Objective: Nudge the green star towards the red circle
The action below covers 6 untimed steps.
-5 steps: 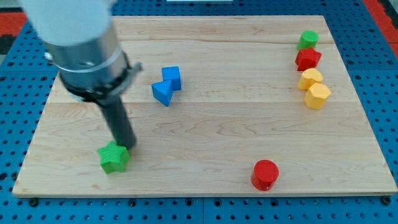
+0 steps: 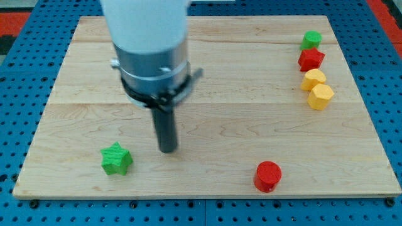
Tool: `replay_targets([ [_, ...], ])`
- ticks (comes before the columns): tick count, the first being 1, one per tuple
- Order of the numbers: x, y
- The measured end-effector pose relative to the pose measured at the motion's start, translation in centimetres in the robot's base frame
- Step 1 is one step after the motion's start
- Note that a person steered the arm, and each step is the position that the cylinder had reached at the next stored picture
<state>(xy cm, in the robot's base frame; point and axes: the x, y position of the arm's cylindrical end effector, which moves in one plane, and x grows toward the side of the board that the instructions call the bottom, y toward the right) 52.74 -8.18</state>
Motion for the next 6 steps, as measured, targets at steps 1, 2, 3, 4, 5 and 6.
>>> replay_targets([
  [1,-1.1,-8.2],
  [2,2.9,-10.0],
  [3,4.0,-2.8],
  [4,3.2,-2.4],
  [5,-4.9,1.9],
  [6,-7.4,11.7],
])
